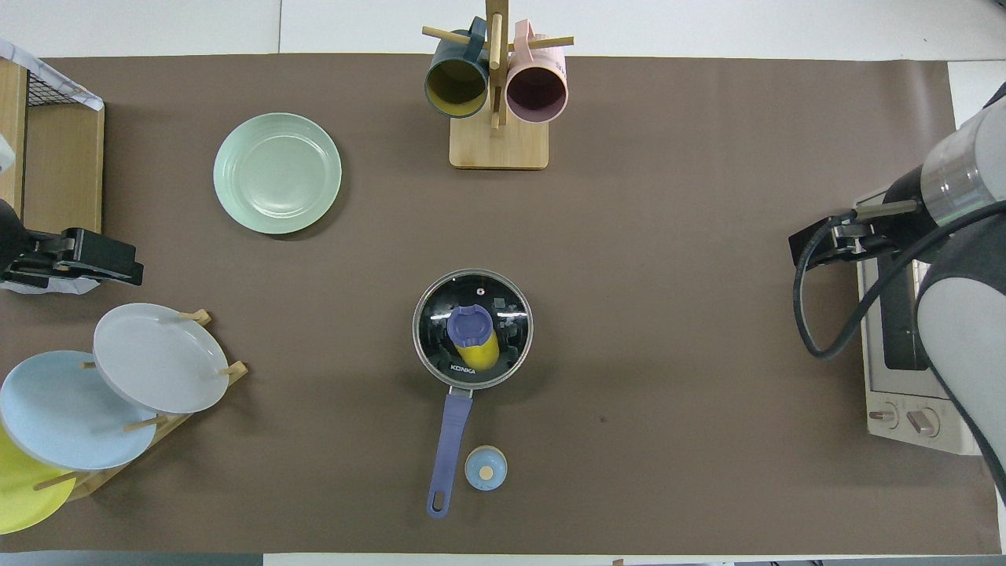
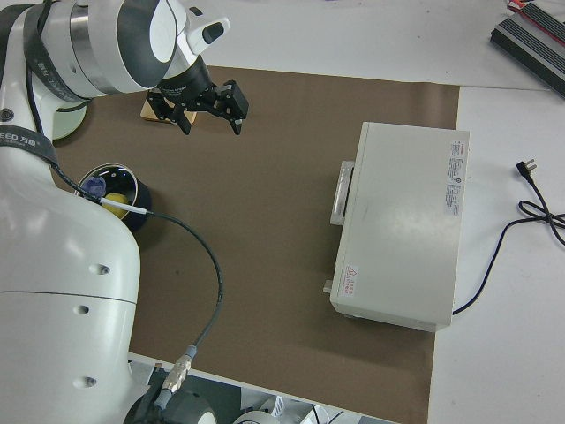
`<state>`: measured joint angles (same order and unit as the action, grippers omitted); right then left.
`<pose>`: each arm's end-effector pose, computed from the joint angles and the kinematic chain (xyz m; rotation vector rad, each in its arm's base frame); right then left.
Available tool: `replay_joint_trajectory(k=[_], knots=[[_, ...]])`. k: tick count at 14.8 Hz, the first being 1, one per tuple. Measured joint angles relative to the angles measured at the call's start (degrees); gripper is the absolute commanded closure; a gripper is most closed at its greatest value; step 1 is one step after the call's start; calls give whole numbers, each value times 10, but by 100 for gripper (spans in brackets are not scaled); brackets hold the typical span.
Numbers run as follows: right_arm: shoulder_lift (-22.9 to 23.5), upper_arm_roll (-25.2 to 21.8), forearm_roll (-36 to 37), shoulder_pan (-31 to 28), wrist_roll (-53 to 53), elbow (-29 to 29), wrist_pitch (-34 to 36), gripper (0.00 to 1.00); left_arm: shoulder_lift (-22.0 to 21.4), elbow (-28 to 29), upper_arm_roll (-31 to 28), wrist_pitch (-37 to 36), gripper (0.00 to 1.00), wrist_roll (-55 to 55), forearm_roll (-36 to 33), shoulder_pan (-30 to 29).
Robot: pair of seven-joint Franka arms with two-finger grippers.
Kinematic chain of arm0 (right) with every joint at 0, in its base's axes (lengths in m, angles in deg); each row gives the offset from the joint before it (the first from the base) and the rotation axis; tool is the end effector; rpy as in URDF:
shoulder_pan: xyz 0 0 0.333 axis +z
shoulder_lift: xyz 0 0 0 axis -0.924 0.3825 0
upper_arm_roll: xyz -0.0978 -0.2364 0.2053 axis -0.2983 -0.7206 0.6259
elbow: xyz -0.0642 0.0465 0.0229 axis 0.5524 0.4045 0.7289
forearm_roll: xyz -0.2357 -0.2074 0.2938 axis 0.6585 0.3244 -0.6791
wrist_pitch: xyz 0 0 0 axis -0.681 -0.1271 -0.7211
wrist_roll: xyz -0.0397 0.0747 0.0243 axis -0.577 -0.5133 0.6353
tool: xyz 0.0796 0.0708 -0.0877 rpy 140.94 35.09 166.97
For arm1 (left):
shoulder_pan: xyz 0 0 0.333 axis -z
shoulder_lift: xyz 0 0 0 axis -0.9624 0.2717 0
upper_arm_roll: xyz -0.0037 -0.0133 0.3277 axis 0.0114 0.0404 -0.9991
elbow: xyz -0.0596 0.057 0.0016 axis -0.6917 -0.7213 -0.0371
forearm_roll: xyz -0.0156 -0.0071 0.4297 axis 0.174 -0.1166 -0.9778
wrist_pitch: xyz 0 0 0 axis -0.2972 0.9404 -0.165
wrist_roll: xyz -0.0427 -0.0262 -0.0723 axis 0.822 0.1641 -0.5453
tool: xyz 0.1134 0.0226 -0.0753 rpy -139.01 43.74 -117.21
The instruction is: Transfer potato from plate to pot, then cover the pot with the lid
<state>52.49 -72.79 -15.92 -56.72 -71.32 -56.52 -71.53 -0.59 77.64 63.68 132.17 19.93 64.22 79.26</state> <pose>0.5807 0.0690 0.6036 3.0976 0.1300 -0.1408 0.5562 -0.0712 0.6200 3.1102 -0.1011 -0.1245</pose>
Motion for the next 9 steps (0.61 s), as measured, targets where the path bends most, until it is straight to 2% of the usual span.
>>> replay_joint_trajectory(k=[4, 9], knots=[[-10, -29, 1, -15, 42, -29, -9, 0, 0, 0, 0, 0, 0, 0, 0, 0], [-18, -31, 1, -19, 43, -40, -9, 0, 0, 0, 0, 0, 0, 0, 0, 0]])
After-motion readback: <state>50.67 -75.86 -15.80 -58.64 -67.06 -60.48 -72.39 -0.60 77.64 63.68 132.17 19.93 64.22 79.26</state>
